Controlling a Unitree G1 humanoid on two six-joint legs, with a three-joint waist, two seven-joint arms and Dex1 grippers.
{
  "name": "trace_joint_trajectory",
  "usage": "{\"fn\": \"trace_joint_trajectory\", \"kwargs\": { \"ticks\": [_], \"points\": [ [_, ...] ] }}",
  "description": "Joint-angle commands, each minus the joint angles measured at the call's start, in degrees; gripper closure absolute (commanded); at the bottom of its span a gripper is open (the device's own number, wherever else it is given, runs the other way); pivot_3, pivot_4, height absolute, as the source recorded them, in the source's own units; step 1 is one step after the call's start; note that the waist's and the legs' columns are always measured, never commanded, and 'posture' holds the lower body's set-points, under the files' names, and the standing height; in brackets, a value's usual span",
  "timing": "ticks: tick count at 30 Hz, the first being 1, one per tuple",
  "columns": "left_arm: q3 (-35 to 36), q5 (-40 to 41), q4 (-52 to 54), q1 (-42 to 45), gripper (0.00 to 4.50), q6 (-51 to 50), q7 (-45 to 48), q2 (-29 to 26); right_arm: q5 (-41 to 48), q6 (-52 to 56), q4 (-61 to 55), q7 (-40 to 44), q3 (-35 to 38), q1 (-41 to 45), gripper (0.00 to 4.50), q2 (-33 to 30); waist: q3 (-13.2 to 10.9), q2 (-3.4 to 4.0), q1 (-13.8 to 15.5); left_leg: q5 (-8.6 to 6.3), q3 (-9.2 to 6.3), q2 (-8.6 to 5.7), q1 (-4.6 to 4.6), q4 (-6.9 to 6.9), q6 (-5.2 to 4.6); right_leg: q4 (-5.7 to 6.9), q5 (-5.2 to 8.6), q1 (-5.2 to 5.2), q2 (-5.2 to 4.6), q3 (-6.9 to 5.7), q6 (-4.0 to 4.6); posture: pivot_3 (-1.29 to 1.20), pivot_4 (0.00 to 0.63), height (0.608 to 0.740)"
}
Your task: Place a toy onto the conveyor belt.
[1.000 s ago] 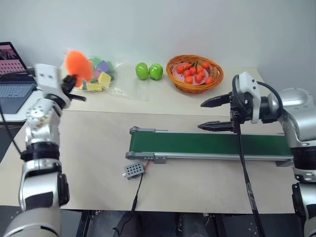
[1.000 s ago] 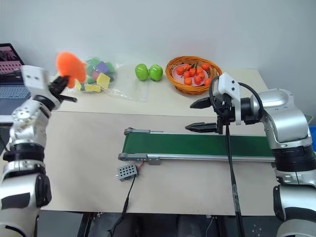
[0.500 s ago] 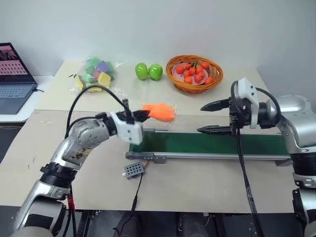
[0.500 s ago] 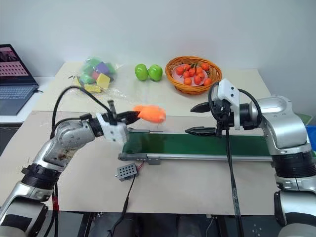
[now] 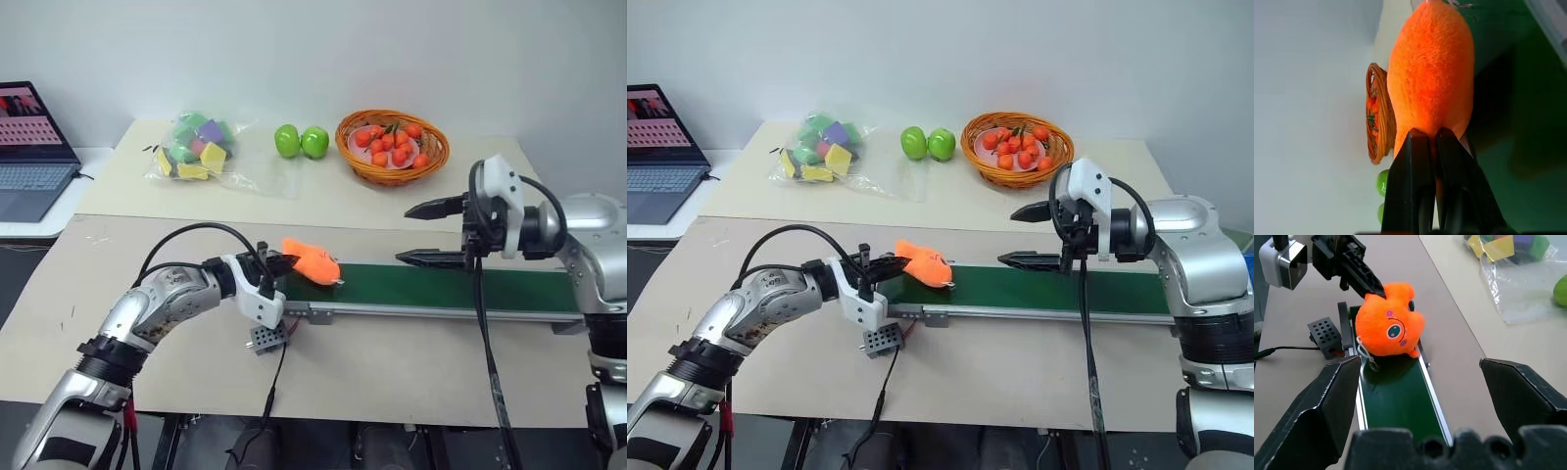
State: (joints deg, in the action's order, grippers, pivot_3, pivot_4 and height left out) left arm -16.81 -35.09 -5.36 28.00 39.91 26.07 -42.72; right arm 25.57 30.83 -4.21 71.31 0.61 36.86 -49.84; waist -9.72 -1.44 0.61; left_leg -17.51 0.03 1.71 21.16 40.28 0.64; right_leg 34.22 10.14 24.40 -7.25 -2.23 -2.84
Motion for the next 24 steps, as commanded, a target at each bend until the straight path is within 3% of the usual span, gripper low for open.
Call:
{"fn": "trace_joint_trajectory", "kwargs": {
  "ticks": [1,2,5,15,19,24],
  "points": [
    [1.64,4.32,4.09,-0.56,4.47,0.14,2.61,-1.92,0.89,0.11,-1.44,-0.53,2.0,-0.07,0.0,-0.91,0.0,0.0,0.0,0.0,0.0,0.0,0.0,0.0,0.0,0.0,0.0,0.0,0.0,0.0,0.0,0.0,0.15,0.738],
    [1.72,5.06,4.65,-0.95,4.47,-0.12,3.44,-2.48,0.9,0.02,-1.39,-0.6,1.95,-0.1,0.0,-0.89,0.0,0.0,-0.01,0.0,0.0,0.01,-0.01,0.0,0.0,0.0,0.0,0.0,0.0,0.0,0.0,0.0,0.15,0.738],
    [1.7,4.89,4.07,-1.94,3.6,-0.87,4.5,-3.75,0.89,-0.17,-1.26,-0.82,1.81,-0.11,0.0,-0.68,0.0,0.01,-0.05,-0.01,0.01,0.01,-0.01,0.0,-0.02,0.0,0.0,0.01,0.0,0.0,0.0,0.0,0.15,0.738],
    [1.75,5.87,-1.37,-1.53,0.04,-0.4,5.23,-5.47,0.81,-0.65,-0.67,-0.64,1.68,-0.18,0.0,-0.61,-0.01,0.01,-0.03,-0.01,0.01,0.01,-0.01,0.0,-0.02,0.01,0.0,0.0,0.0,-0.01,0.0,0.0,0.15,0.738],
    [4.01,15.26,-2.32,-1.06,0.04,-7.55,10.57,-4.87,0.32,-1.12,0.46,0.6,1.96,0.18,0.0,-2.04,-0.01,0.02,-0.04,-0.01,0.01,0.01,-0.02,0.01,-0.03,0.04,0.0,0.0,0.0,-0.01,0.0,0.0,0.15,0.738],
    [11.64,44.49,5.35,0.4,0.04,-42.88,23.66,0.17,-0.04,-1.58,1.74,3.13,2.43,0.1,0.0,-5.59,-0.02,0.03,-0.08,-0.03,0.0,0.03,0.0,0.07,-0.05,0.09,0.01,0.0,0.0,-0.01,-0.01,0.0,0.15,0.738]
  ]
}}
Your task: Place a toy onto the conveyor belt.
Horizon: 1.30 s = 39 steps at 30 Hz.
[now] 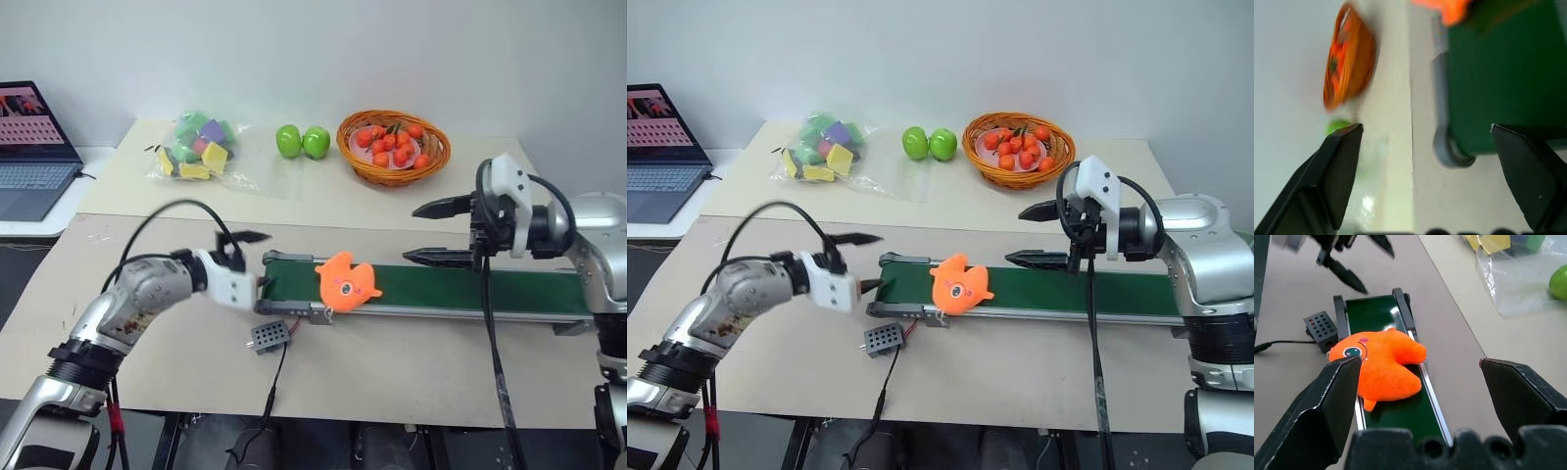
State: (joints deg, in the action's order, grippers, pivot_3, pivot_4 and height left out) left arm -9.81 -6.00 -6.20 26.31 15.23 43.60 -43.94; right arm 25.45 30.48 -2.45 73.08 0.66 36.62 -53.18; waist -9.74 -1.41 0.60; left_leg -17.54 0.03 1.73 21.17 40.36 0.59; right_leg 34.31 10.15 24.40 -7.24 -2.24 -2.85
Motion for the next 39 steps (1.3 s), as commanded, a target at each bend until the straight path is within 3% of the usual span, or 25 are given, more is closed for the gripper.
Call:
{"fn": "trace_joint_trajectory", "kwargs": {
  "ticks": [1,6,11,39],
  "points": [
    [5.93,19.61,8.01,2.74,0.04,-24.23,7.06,1.96,0.07,-1.33,0.14,1.55,2.4,0.31,0.0,-2.66,0.0,0.0,-0.09,-0.01,0.0,0.0,0.0,0.01,-0.02,0.0,0.0,0.0,0.0,0.0,-0.01,0.0,0.15,0.738],
    [9.6,34.85,17.81,4.49,0.04,-46.77,9.45,1.92,-0.17,-1.88,0.31,0.94,2.41,0.15,0.0,-2.79,0.0,-0.01,-0.52,-0.03,-0.02,0.0,-0.01,0.03,-0.05,0.0,0.0,-0.02,0.0,0.01,-0.01,0.0,0.15,0.738],
    [12.13,41.99,21.64,7.08,0.04,-56.14,9.78,1.56,-0.06,-1.99,-0.07,0.39,2.35,0.18,0.0,-2.14,-0.01,-0.01,-0.9,-0.02,-0.03,-0.01,-0.02,0.03,-0.04,0.02,0.0,-0.02,0.01,0.02,0.0,0.0,0.15,0.738],
    [10.79,40.08,13.01,16.63,0.04,-58.15,14.5,-1.68,1.75,-1.73,-1.3,-1.62,3.42,0.39,0.0,-0.65,-0.01,-0.01,-1.17,-0.02,-0.03,-0.03,-0.02,0.03,-0.04,-0.05,0.0,-0.04,0.01,0.03,0.0,0.0,0.15,0.738]
  ]
}}
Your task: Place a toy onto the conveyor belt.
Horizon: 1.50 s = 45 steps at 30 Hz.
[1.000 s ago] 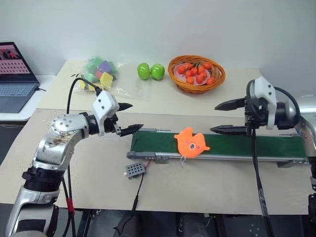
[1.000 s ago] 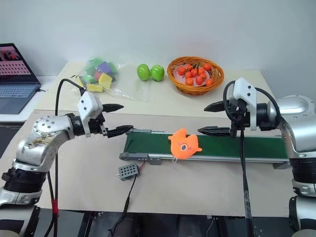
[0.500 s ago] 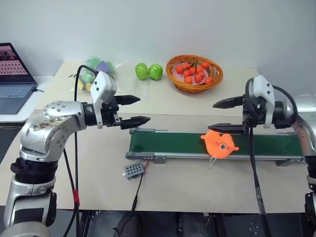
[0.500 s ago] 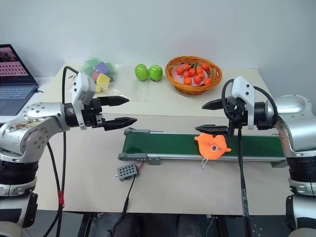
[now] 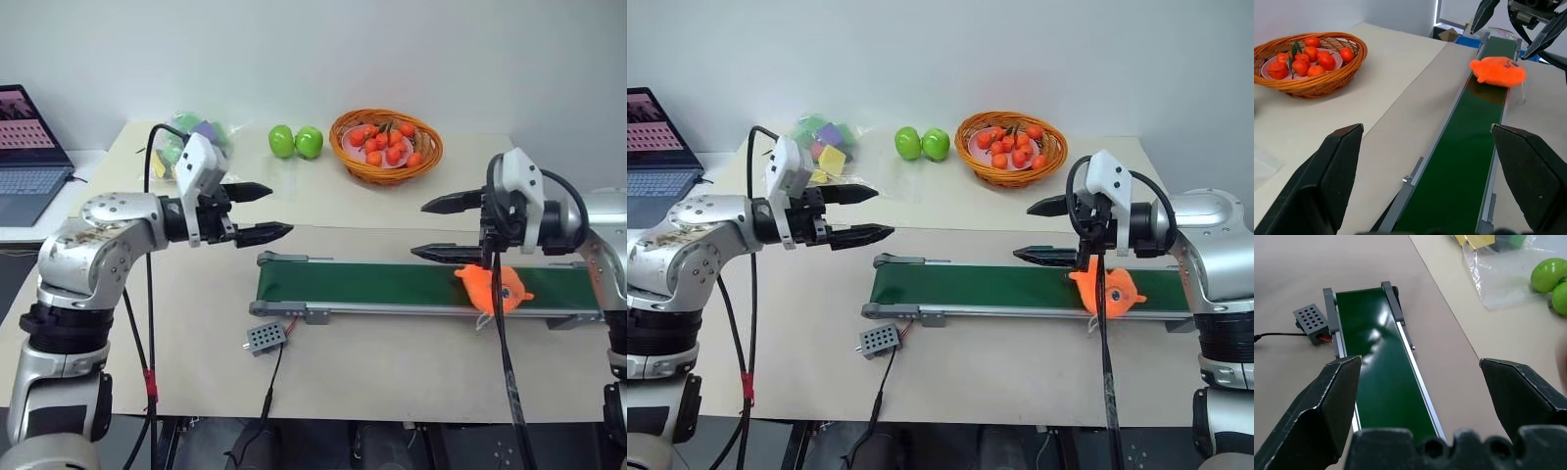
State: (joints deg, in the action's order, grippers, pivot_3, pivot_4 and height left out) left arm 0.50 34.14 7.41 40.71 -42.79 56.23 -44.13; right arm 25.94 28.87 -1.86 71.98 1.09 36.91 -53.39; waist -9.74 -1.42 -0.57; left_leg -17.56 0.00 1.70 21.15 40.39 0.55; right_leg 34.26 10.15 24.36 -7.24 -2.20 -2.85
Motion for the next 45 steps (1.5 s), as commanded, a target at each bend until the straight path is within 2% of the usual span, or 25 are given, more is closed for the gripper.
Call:
{"fn": "trace_joint_trajectory", "kwargs": {
  "ticks": [1,16,30,45],
  "points": [
    [0.59,0.31,-0.85,2.49,0.04,-0.74,2.4,-1.72,1.38,-0.11,-1.92,-0.59,3.11,0.06,0.0,-0.48,0.0,0.0,-0.01,0.0,0.0,0.0,0.0,0.0,0.0,-0.01,0.0,0.0,0.0,0.0,0.0,0.0,0.15,0.738],
    [0.63,-0.43,-3.93,4.94,0.04,-2.03,5.92,-2.24,0.74,-0.9,-0.88,-0.74,2.55,1.07,0.0,0.67,0.0,0.0,-0.07,0.0,0.0,0.0,0.02,0.0,-0.01,-0.01,0.0,0.01,0.0,0.0,0.0,0.0,0.15,0.738],
    [7.21,1.8,-1.24,1.14,0.04,-4.55,1.03,-2.55,0.67,-1.37,-0.39,-1.24,2.24,1.18,0.0,1.6,0.0,0.0,-0.14,-0.01,0.0,0.0,0.01,0.0,-0.01,0.02,0.0,0.01,0.0,0.0,0.0,0.0,0.15,0.738],
    [5.95,2.22,-0.82,3.21,0.04,-3.92,-1.53,-0.13,0.43,-1.43,-0.18,-1.92,2.69,0.93,0.0,2.05,0.0,0.0,-0.09,-0.01,0.0,0.0,0.01,0.0,-0.01,0.01,0.0,0.01,0.0,0.0,0.0,0.0,0.15,0.738]
  ]
}}
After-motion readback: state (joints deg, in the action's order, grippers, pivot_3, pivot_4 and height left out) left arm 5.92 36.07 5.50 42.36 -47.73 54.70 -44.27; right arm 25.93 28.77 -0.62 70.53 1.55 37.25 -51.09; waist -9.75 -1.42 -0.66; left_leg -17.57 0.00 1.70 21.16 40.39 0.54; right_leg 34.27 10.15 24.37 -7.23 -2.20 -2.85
